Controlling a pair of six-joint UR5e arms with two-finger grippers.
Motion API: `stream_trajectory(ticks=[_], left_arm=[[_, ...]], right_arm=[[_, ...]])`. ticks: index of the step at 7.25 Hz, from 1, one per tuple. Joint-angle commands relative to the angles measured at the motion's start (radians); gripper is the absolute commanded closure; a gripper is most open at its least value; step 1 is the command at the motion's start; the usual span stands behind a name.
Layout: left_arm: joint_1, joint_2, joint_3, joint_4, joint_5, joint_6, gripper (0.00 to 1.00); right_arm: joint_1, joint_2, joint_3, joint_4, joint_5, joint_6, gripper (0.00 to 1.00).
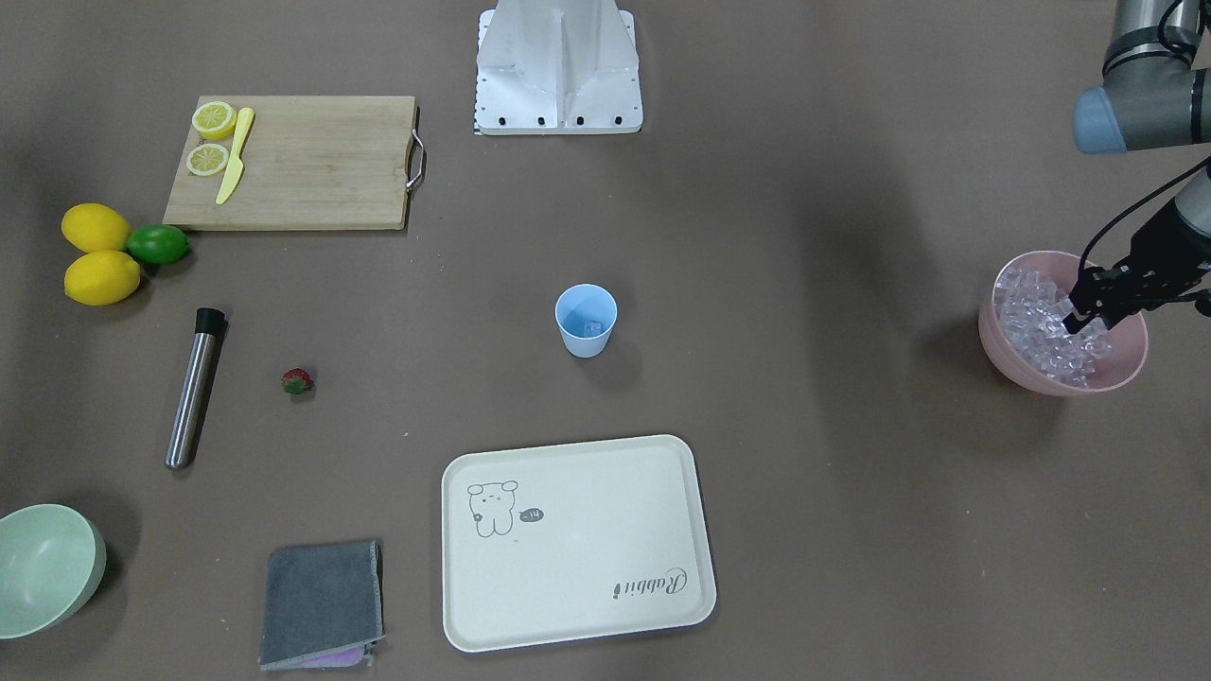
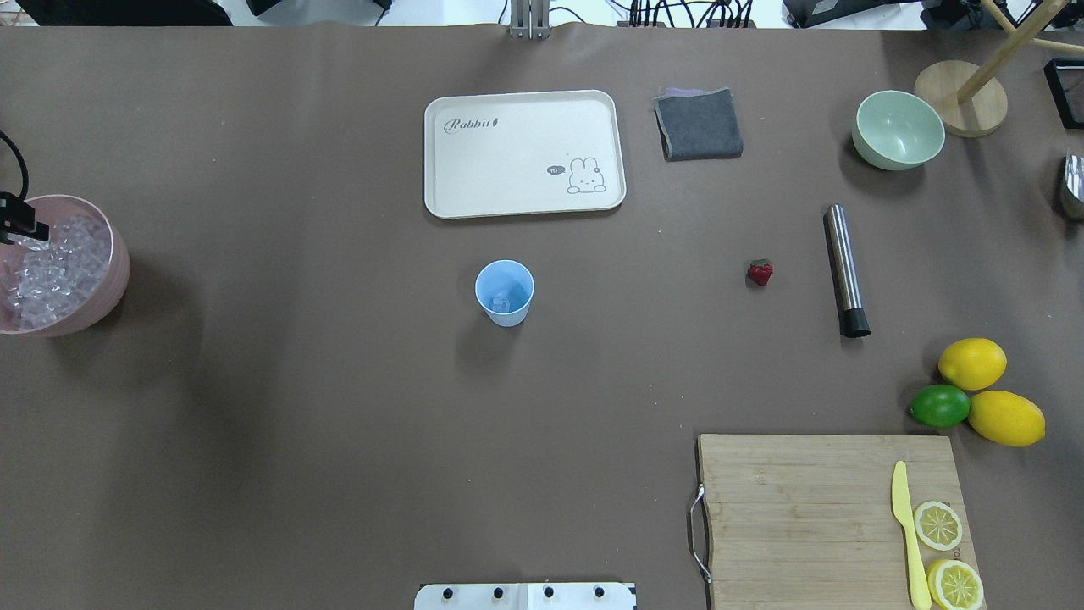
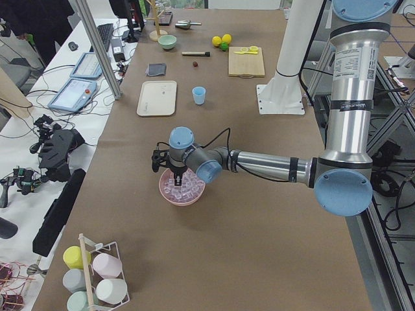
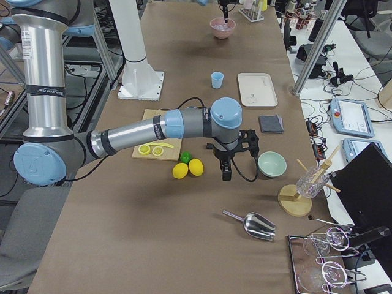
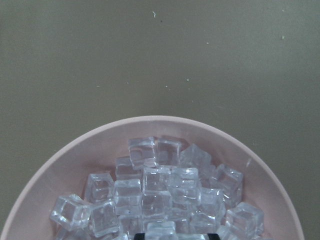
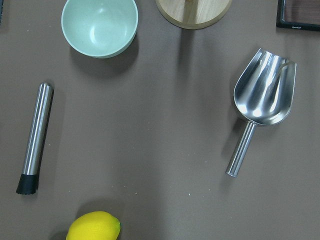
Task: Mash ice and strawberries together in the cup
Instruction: 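Lift the ice cube and carry it over the light-blue cup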
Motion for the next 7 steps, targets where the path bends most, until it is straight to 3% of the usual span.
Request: stream_trajectory(ticks=[1, 4, 7], left_arm=[[-0.024, 0.036, -0.116, 0.0, 0.0, -0.015, 1.0], [-0.002, -0.059, -0.175, -0.052, -0.012, -0.339, 1.0], [0.178, -0.255, -0.171, -0.066, 0.011, -0.57, 1.0]], right_arm=[[0.0, -0.001, -0.003, -0.001, -0.001, 0.0, 0.0], [0.0, -0.003, -0.006, -0.001, -0.004, -0.002, 0.0], [0.0, -0.012, -0.005, -0.001, -0.002, -0.002, 0.0]])
